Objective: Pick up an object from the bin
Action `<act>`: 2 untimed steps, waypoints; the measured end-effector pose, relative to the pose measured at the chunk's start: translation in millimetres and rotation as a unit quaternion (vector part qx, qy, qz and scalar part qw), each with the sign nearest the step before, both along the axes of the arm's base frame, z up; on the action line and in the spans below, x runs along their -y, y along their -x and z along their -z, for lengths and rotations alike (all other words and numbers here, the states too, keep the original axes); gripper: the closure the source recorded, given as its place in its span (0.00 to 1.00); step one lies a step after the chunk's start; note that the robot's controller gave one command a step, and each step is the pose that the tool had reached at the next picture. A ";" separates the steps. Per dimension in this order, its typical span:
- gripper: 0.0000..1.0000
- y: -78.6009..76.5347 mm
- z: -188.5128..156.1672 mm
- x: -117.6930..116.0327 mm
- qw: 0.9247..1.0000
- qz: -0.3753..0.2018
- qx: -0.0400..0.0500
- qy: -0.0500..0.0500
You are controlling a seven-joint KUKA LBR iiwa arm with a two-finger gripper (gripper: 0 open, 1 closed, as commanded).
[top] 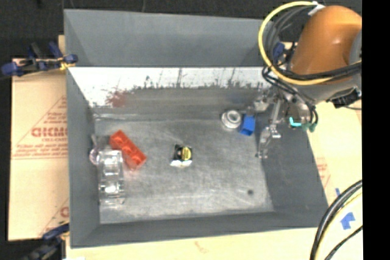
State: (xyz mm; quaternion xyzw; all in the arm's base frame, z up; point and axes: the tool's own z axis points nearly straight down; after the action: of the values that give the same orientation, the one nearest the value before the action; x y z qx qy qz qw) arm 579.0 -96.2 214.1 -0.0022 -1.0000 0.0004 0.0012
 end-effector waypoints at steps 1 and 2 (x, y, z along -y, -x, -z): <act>0.00 -32.1 83.8 -100.2 0.999 0.050 0.000 -0.002; 0.00 30.8 140.4 -142.0 0.997 -0.082 0.007 0.000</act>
Offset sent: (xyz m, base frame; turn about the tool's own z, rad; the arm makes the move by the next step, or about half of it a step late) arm 0.0322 0.0952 -0.0804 0.1070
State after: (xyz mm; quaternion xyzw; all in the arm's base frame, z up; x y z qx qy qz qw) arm 548.2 45.8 73.7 0.0797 -0.9968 0.0009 -0.0057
